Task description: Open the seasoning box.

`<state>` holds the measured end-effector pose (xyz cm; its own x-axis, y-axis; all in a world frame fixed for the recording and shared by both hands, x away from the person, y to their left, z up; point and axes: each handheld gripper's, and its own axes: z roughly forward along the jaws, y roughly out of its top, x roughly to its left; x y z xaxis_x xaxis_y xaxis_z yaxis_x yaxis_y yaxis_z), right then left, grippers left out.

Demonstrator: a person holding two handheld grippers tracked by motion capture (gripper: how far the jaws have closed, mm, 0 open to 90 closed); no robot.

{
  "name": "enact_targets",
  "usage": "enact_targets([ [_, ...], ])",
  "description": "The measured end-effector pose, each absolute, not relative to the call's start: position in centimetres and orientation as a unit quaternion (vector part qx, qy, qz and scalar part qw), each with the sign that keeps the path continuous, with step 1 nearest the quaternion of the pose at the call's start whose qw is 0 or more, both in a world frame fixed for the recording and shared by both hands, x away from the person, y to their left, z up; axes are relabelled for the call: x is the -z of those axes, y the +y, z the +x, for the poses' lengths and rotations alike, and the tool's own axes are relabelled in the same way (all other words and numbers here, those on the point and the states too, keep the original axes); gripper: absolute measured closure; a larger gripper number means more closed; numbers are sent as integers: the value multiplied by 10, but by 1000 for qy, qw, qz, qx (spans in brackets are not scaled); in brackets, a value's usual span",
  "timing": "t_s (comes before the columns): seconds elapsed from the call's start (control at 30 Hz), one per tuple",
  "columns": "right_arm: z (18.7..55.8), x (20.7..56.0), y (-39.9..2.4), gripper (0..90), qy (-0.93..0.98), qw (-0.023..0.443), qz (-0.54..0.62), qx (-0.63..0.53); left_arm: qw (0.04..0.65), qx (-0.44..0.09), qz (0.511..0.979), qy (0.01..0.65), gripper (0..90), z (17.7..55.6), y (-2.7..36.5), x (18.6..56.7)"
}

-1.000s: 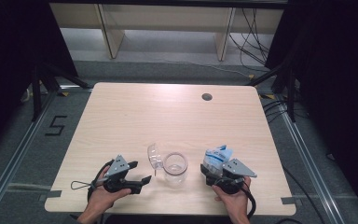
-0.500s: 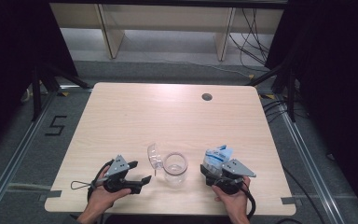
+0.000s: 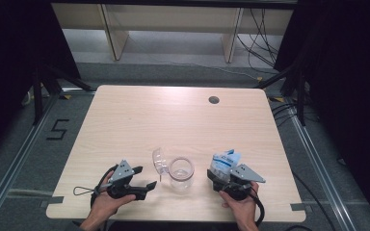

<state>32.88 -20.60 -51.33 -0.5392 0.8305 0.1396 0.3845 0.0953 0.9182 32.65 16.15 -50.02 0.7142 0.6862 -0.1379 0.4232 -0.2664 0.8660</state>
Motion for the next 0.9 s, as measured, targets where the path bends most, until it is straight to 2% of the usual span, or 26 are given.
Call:
enact_targets([
  [0.13,331,516,-208,365,709,230,418,-519,492,-134,785,353,212,327,162,500],
  [0.2,330,517,-207,366,706,217,426,-523,494,-134,784,352,212,327,162,501],
  [0.4,330,516,-208,369,716,226,418,-512,494,-134,784,352,212,327,162,501],
  [0.77,331,515,-208,419,712,208,428,-516,494,-133,783,354,213,326,161,500],
  [0.9,331,513,-207,429,716,219,425,-508,493,-133,784,353,213,326,161,501],
])
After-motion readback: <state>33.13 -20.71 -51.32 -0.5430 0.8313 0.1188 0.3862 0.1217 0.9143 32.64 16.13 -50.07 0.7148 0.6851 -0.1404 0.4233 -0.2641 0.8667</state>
